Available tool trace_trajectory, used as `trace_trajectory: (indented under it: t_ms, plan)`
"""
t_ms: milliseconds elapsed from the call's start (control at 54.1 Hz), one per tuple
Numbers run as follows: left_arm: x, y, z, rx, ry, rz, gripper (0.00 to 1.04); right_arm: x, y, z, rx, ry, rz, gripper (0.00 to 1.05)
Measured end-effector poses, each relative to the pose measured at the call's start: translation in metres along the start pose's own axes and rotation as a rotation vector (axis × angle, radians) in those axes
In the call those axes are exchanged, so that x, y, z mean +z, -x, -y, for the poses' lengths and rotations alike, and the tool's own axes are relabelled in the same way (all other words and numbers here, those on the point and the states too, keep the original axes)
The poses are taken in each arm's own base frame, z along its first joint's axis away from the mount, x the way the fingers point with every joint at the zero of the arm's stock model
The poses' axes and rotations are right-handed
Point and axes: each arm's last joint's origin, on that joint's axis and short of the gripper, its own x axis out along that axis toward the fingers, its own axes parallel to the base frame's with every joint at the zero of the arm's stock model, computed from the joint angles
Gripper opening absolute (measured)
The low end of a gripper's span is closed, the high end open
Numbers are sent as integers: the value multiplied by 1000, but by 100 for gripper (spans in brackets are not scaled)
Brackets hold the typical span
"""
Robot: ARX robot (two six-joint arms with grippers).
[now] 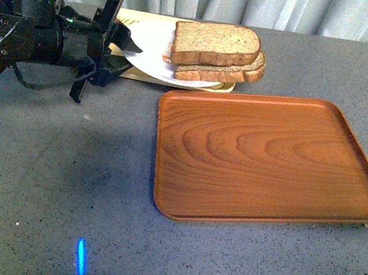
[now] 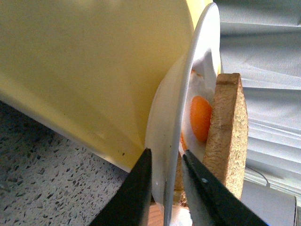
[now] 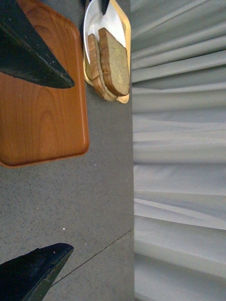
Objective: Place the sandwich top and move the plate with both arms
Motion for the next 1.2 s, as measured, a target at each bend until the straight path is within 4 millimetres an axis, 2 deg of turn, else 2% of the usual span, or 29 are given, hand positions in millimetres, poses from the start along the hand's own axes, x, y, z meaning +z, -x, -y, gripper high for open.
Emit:
trace_trajectory:
  t_ms: [259, 370, 444, 592, 703, 777, 888, 943, 1036, 1091, 1202]
  plan:
    - [5, 5, -5, -7, -29, -4, 63, 0, 0, 0, 0, 0, 0, 96]
    - [12, 27, -16, -11, -34, 12, 88, 0, 0, 0, 0, 0, 0, 96]
    - [15, 40, -19, -23, -42, 26, 97, 0, 0, 0, 0, 0, 0, 96]
    - [20, 76, -16, -78, -69, 59, 96, 0, 0, 0, 0, 0, 0, 96]
    - [16, 106, -15, -121, -97, 75, 96, 0, 0, 0, 0, 0, 0, 96]
    - [10, 128, -16, -150, -115, 82, 96, 0, 0, 0, 0, 0, 0, 96]
    - [-6, 175, -20, -206, -152, 115, 96, 0, 0, 0, 0, 0, 0, 96]
    - [-13, 186, -23, -208, -176, 137, 96, 0, 0, 0, 0, 0, 0, 96]
    - [-21, 192, -26, -175, -305, 300, 83, 0, 0, 0, 1, 0, 0, 96]
    - [-29, 195, -26, -135, -441, 403, 73, 0, 0, 0, 0, 0, 1, 96]
    - [-38, 204, -22, -78, -615, 535, 55, 0, 0, 0, 0, 0, 0, 96]
